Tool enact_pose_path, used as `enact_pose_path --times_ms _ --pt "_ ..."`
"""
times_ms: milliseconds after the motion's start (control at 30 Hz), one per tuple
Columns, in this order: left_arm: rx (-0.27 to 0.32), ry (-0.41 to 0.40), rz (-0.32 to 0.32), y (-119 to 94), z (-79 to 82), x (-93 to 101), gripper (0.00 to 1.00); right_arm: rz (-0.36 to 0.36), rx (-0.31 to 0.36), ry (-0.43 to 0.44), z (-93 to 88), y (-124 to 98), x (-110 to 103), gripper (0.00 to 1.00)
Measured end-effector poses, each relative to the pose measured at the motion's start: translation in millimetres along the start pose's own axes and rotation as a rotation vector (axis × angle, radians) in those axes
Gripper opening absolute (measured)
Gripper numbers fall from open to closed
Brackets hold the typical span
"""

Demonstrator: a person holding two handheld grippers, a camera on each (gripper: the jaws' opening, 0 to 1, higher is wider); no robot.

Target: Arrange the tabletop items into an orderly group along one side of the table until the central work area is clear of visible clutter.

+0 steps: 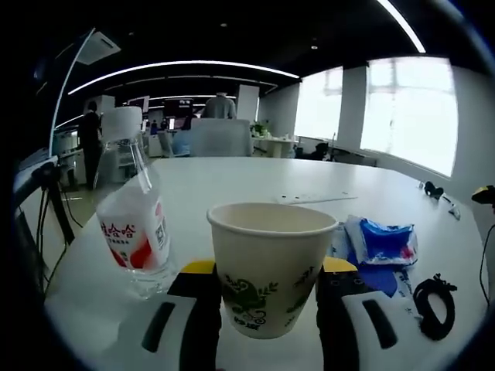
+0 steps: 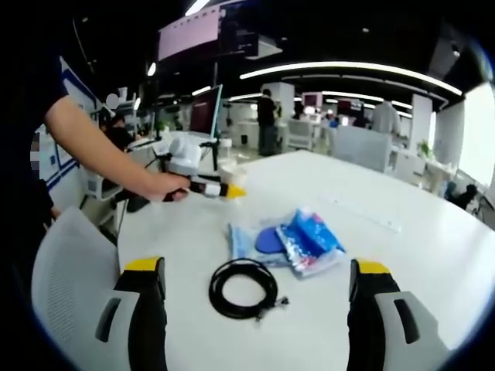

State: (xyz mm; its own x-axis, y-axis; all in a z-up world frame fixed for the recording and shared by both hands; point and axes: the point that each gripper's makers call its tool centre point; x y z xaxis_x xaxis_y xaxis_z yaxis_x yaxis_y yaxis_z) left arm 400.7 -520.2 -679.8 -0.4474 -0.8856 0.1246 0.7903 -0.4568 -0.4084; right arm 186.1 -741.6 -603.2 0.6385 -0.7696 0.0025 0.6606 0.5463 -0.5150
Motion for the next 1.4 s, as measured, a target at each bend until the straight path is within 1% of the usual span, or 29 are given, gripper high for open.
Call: enact_pose_path --times_ms 167,300,500,700,800,867,1233,1400 --pt "0.002 -0.005 0.004 4 -2.6 -3.8 0.47 0.000 -0.018 0.011 -7.7 3 1 0.97" --pt "-0.007 0.006 0.005 9 -8.7 -6.1 0.47 -0.005 -0.023 0.022 -10.8 3 5 0.97" --pt "-0.025 0.009 0.007 15 -16.8 -6.7 0.47 -0.012 -0.030 0.029 -13.3 3 10 0.96" --pt "-0.042 0.034 0.012 19 -23.4 -8.3 0.47 -0.015 -0.037 0.030 -13.4 5 14 0.96" --pt "-0.064 0.042 0.025 20 -30.2 -10.7 0.47 -0.015 -0.036 0.031 -13.0 6 15 0.96" --pt "-0.066 0.039 0.025 21 -33.1 -11.7 0.47 -0.015 -0.037 0.034 -13.2 6 15 0.96" --pt "-0.076 0.051 0.036 28 -31.6 -18.2 0.46 -0.015 -0.049 0.039 -18.2 8 16 0.96" --pt "-0.085 0.056 0.037 31 -32.6 -18.0 0.45 -0.022 -0.051 0.056 -20.9 7 19 0.96"
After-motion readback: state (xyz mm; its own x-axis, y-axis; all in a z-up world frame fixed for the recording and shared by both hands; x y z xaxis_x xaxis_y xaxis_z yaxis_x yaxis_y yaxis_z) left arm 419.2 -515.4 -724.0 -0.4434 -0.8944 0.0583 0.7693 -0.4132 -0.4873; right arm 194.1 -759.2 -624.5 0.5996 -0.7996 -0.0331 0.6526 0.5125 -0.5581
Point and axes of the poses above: the point that each gripper's makers call its tool centre point, and the gripper's own axes: y roughly forward along the fingers, x roughly to its right, z roughly out of its top, and after that the axes turned 6 degrees about -x, right-handed
